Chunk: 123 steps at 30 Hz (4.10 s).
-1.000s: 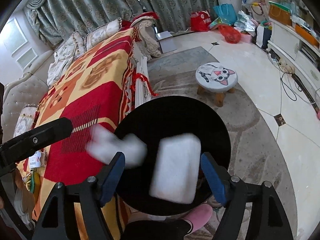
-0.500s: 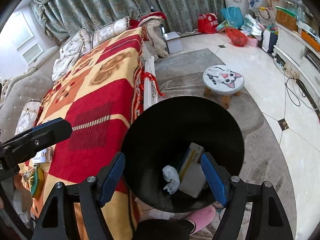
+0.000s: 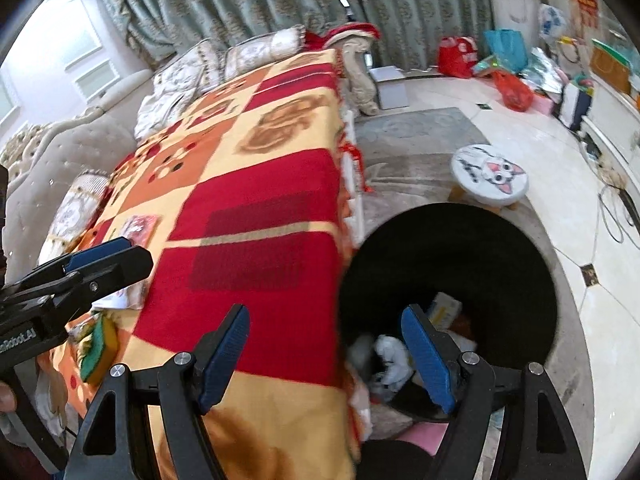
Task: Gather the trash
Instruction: 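Move both open tools back to the trash on the blanket, then grasp the green medicine box with the left tool while the right tool grasps the white tablet box, then carry both boxes over the black bin and open both tools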
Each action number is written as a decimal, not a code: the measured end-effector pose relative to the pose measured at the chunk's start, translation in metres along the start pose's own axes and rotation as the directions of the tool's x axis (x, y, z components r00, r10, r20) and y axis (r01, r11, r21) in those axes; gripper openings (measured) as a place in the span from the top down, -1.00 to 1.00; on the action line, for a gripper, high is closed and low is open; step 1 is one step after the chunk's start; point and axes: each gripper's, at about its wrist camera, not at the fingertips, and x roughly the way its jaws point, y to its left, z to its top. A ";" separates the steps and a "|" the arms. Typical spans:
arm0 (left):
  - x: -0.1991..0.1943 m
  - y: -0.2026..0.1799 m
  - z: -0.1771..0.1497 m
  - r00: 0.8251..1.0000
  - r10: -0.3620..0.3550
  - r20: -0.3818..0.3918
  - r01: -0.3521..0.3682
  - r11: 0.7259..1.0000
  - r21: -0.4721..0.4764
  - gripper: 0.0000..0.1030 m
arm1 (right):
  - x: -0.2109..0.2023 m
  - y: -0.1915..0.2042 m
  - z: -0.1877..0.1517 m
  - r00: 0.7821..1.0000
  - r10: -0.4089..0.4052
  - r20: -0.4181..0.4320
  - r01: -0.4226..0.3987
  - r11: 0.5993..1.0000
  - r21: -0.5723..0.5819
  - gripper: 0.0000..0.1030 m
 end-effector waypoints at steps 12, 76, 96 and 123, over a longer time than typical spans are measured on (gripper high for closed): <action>-0.041 0.108 -0.025 0.992 0.128 -0.002 -0.128 0.986 -0.106 -0.14 | 0.044 0.096 -0.002 0.988 0.128 -0.089 -0.139 0.981 -0.133 -0.47; -0.063 0.241 -0.082 0.992 0.105 -0.068 -0.121 0.940 -0.320 0.59 | 0.135 0.244 -0.008 0.939 0.225 -0.261 -0.333 0.786 -0.521 0.01; -0.043 0.130 -0.043 1.000 -0.001 -0.030 -0.005 0.983 -0.183 0.59 | 0.051 0.148 -0.003 0.983 0.167 -0.070 -0.181 0.924 -0.338 0.01; 0.017 -0.023 0.004 0.987 -0.146 -0.073 0.148 0.989 0.020 0.59 | -0.014 -0.010 0.007 0.997 -0.029 0.070 0.034 0.997 -0.075 0.01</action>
